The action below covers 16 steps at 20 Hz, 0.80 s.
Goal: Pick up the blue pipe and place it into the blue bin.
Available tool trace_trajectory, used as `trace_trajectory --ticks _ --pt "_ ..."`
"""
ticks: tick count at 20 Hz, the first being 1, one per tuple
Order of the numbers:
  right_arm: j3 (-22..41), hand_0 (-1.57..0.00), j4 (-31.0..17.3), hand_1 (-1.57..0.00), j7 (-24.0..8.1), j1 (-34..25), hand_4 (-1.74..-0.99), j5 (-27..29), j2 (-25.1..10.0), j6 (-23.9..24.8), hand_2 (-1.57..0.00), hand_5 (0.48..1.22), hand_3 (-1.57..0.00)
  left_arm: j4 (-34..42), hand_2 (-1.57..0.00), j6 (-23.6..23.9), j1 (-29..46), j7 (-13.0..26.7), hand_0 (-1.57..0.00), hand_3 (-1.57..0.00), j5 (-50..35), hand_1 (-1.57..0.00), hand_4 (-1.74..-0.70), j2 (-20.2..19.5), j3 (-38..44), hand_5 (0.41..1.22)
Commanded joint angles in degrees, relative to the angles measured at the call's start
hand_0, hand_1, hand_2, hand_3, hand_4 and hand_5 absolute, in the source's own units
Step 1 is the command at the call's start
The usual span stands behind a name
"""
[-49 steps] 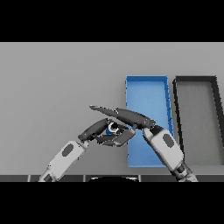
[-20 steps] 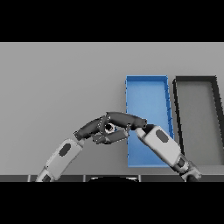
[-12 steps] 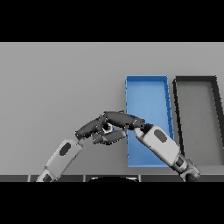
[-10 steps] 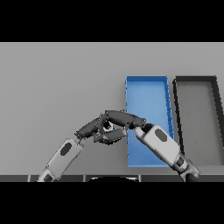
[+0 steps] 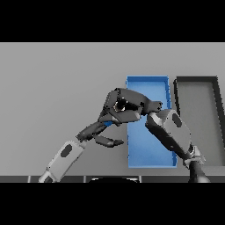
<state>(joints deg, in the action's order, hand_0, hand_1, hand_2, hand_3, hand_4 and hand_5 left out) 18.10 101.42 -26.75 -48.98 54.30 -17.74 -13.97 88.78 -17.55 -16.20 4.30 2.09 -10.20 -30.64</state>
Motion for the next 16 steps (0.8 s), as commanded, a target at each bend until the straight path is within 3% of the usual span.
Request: trace_trajectory --ticks 1,4,8,12,16 --pt "-1.6 -1.57 -1.0 -1.57 0.2 -2.9 -1.707 2.4 -0.6 1.4 -1.57 1.141 -1.57 -0.3 0.00 0.0 0.3 0.3 0.00 0.00 0.3 0.00 -0.92 -0.3 -0.1 0.503" --pt "-5.4 -1.57 -5.1 -1.57 3.5 -9.3 -1.724 1.6 -4.1 3.9 -1.57 1.117 -1.57 0.3 0.00 0.3 1.1 -1.1 0.00 0.00 1.0 0.00 -0.91 -0.5 -0.6 0.502" --pt "-9.1 -1.57 -16.2 -1.57 5.1 -14.8 -1.734 -4.1 -7.5 6.1 -1.57 1.127 -1.57 0.5 0.00 -0.3 0.9 -1.4 0.00 0.00 0.4 0.00 -0.91 -1.3 0.0 0.491" --pt "-11.2 -1.57 -25.4 -1.57 3.4 -12.9 -1.738 -9.2 -10.2 6.8 -1.57 1.129 -1.57 0.0 0.00 -0.6 1.2 -2.0 0.00 0.00 -0.1 0.00 -0.91 -1.6 0.6 0.487" --pt "-12.0 -1.57 -27.6 -1.57 1.4 -5.2 -1.740 -11.9 -10.1 7.8 -1.57 1.121 -1.57 1.3 0.00 -0.3 1.1 -0.7 0.00 0.00 -0.5 0.00 -0.89 -1.3 0.6 0.487"
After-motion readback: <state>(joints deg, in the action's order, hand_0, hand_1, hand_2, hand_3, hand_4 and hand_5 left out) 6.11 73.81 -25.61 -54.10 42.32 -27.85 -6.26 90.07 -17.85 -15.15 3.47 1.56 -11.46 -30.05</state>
